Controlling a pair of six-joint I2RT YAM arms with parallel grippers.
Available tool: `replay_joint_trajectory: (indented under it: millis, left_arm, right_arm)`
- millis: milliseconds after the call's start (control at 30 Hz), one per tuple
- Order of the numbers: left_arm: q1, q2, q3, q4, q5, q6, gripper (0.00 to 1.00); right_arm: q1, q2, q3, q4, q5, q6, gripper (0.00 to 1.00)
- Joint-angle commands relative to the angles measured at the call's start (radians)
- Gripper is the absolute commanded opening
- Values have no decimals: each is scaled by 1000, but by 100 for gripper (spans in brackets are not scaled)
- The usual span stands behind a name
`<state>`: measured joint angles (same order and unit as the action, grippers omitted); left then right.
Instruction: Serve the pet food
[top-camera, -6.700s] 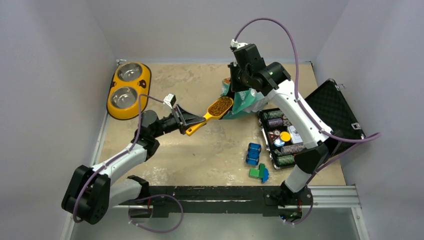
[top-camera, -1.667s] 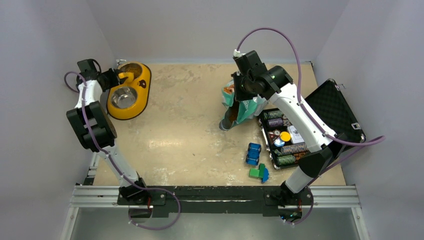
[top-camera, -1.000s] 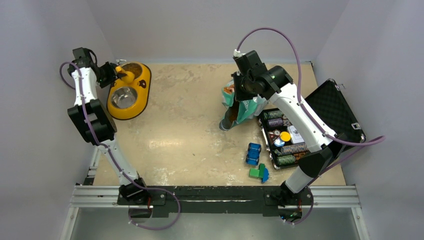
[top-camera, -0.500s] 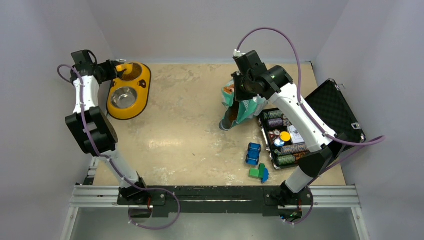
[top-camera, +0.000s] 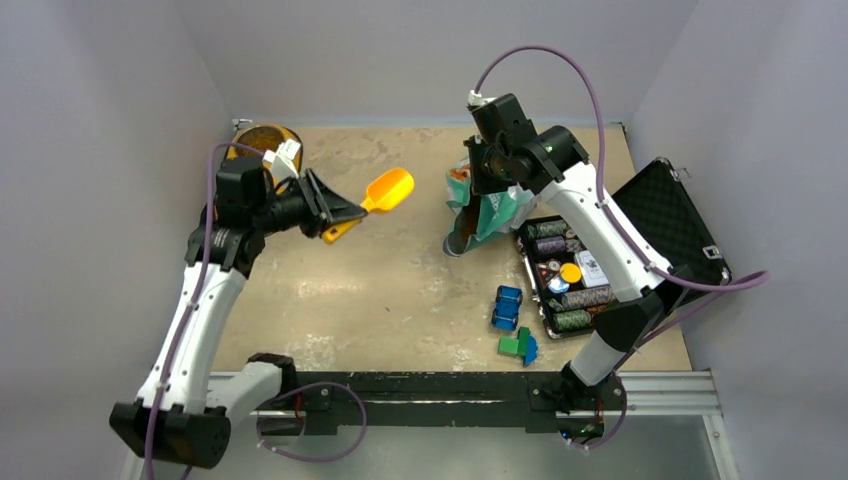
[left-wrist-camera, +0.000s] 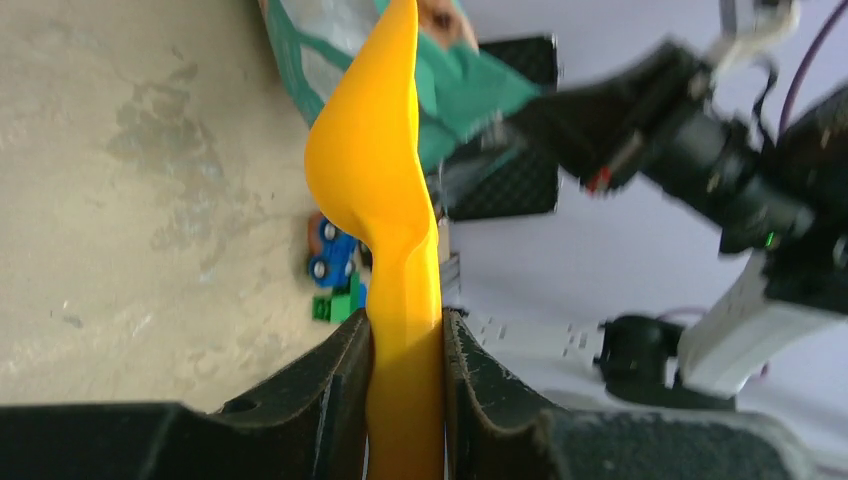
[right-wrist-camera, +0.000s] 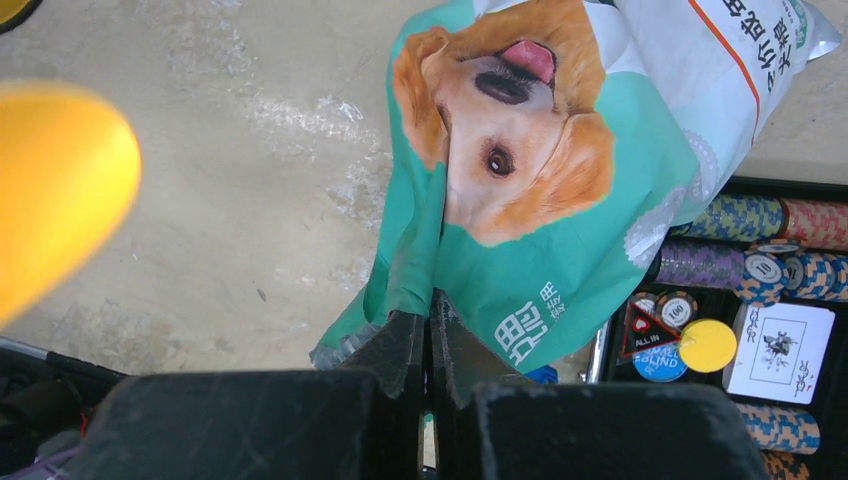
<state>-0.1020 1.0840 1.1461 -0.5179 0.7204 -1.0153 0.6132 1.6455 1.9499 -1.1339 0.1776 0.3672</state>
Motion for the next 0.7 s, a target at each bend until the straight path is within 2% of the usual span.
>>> replay_joint_trajectory:
  millis: [0, 133, 200, 300, 400, 533, 667]
  left_arm:
    - [-96, -120, 3, -322, 110, 258, 0]
    - [-222, -165, 92, -514, 78, 358, 0]
    - [-306, -151, 154, -584, -29, 380, 0]
    - [-439, -107, 210, -578, -171, 366, 0]
    - [-529, -43, 252, -532, -241, 336, 0]
    - [-564, 33, 331, -527, -400, 320, 0]
    - [-564, 103, 398, -490, -457, 323, 0]
  right_arm:
    - [-3, 11, 103, 77, 29, -6, 0]
    - [-3, 53, 149, 67, 11, 4, 0]
    - [1, 61, 169, 63, -3, 12, 0]
    - [11, 65, 180, 51, 1, 16, 0]
    - [15, 53, 168, 48, 6, 14, 0]
    - [25, 29, 143, 53, 6, 6, 0]
    - [38, 26, 142, 60, 4, 0, 0]
